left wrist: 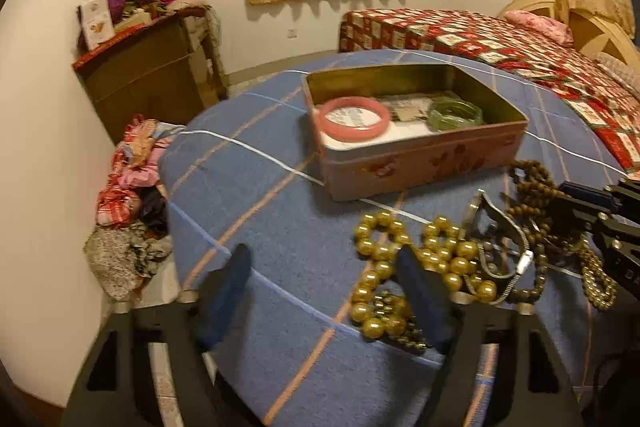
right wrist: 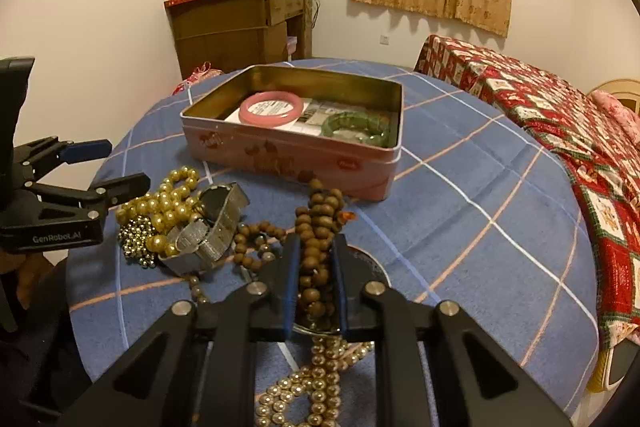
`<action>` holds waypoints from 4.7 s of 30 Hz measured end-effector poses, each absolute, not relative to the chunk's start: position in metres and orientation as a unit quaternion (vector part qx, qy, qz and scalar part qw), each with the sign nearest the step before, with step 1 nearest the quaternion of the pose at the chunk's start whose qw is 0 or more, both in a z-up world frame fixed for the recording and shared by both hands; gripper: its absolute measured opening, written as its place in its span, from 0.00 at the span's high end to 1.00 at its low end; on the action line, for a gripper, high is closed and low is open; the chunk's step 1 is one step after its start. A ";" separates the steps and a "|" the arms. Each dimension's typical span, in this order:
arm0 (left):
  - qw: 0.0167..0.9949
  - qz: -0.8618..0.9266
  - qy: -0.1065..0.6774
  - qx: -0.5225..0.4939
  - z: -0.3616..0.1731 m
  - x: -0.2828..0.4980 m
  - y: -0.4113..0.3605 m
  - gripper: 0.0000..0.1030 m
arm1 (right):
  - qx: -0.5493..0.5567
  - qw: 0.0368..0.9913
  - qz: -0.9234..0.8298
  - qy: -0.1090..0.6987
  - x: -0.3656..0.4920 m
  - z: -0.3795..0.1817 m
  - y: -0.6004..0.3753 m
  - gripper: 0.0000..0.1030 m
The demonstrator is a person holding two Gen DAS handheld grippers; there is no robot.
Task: Organize jewelry
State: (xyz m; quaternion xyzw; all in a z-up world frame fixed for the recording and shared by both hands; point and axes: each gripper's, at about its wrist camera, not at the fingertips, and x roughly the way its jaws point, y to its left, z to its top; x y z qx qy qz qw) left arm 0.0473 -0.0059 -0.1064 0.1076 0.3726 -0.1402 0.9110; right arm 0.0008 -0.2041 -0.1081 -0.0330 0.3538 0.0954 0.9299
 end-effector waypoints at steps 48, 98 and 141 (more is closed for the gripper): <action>0.901 -0.168 0.390 0.089 -0.105 0.072 -0.018 0.41 | -0.019 0.929 0.098 0.357 0.006 -0.108 -0.207 0.82; 0.938 -0.217 0.255 0.086 0.003 0.056 -0.018 0.90 | -0.001 0.964 0.082 0.253 0.001 -0.043 -0.225 0.82; 0.933 -0.190 0.270 0.145 -0.014 0.143 -0.063 0.90 | -0.052 0.960 0.068 0.267 0.088 -0.035 -0.217 0.82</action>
